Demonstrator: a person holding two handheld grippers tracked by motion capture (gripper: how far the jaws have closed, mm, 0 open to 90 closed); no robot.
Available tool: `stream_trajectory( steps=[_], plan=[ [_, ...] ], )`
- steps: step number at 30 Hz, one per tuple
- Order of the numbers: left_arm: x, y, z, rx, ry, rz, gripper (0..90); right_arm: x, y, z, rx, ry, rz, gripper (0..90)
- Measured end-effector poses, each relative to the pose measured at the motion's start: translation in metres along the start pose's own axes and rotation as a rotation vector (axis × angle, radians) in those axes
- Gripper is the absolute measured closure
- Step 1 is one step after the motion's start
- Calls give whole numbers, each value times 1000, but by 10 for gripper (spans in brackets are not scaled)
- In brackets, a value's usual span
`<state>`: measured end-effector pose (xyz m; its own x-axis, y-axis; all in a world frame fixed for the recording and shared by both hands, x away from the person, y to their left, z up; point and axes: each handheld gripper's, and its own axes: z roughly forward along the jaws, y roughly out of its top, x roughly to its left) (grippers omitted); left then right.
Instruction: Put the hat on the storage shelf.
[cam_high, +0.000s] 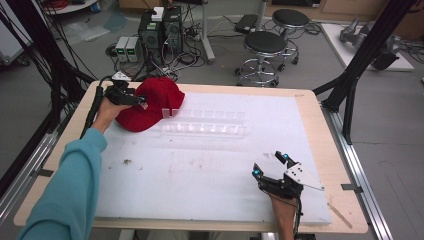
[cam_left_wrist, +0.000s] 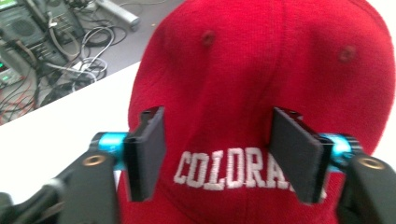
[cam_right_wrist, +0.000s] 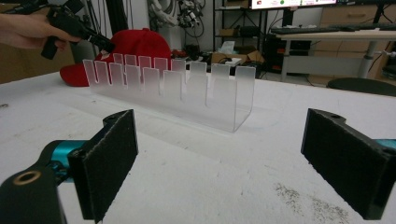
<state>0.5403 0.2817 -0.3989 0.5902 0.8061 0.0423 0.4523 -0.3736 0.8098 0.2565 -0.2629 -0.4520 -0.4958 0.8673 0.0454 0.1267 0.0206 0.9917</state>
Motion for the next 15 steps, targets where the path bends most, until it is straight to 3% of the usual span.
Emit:
stream_trajectory(
  steps=[2,3,5,11,15],
  plan=[
    [-2,1,0,0,-11,8,452,0,0,0,0,1,-1,97],
    [-3,1,0,0,-19,21,532,0,0,0,1,1,-1,97],
    [-4,1,1,4,-20,30,565,0,0,0,1,1,-1,97],
    [-5,1,0,24,-7,-7,758,-1,0,0,-5,-1,-4,97],
    [-5,1,-1,28,-2,-38,811,-1,0,0,-6,-3,-3,97]
  ],
)
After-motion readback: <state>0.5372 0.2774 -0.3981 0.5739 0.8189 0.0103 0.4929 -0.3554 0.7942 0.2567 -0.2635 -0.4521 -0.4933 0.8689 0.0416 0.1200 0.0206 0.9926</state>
